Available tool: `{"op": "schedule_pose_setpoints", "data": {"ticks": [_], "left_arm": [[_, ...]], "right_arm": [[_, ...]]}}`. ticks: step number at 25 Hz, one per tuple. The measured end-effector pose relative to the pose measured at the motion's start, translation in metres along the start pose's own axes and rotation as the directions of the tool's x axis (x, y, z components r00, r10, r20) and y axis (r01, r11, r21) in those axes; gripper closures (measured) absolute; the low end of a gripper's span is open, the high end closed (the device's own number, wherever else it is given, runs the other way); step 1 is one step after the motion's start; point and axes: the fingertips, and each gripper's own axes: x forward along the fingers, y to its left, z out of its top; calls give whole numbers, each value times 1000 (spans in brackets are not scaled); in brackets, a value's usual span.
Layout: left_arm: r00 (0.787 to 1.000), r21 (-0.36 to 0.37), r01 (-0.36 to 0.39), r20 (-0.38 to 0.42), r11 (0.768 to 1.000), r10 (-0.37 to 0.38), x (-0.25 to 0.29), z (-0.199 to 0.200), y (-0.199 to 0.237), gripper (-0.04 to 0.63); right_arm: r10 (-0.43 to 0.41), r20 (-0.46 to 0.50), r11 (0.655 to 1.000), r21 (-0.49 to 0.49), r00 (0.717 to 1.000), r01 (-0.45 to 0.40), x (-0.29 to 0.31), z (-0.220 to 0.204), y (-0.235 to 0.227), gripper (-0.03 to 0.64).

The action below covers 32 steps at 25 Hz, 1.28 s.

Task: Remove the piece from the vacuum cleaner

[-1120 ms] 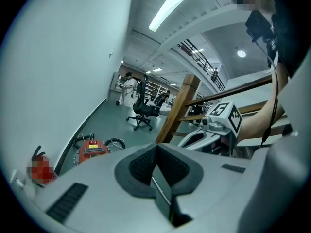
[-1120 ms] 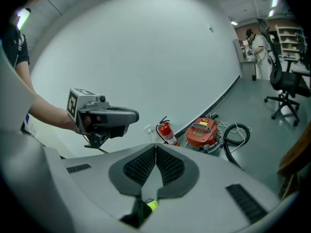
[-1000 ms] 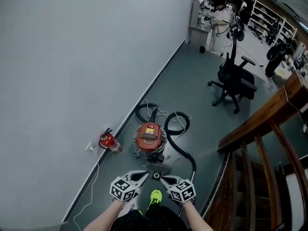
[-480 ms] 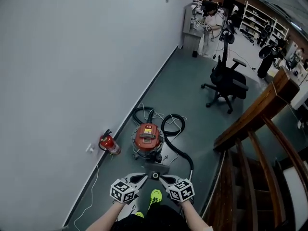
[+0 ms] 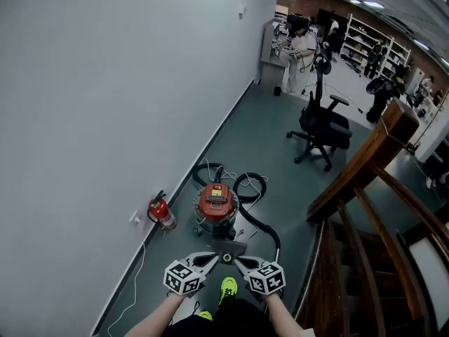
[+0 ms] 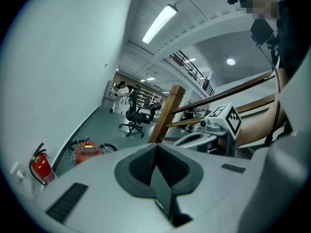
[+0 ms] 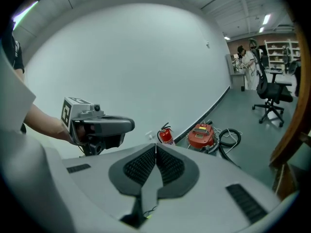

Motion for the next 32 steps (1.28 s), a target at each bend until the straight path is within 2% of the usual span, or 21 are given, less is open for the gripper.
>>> {"op": "schedule_pose_setpoints", "data": {"ticks": [9,13,26,32], "left_arm": [[999,38,39,11,999,-39,-56,-30,-43,586],[999,20,47,25,999,-48,-78,-45,-63,586],[994,24,91,54,996,-92,-102,-36,-108,586],[993,33,86,73,996,-89,-96,-26,-120,586]], "right_arm": [[-34,51,999,10,998,34,-19,-30,62,600],[-33,71,998,48,997,30,-30,-50,85,600],[-81,149,993,99,986,66,-77,-50,98,600],[-68,187,996,61,980,57,-94,-43,96,602]]}}
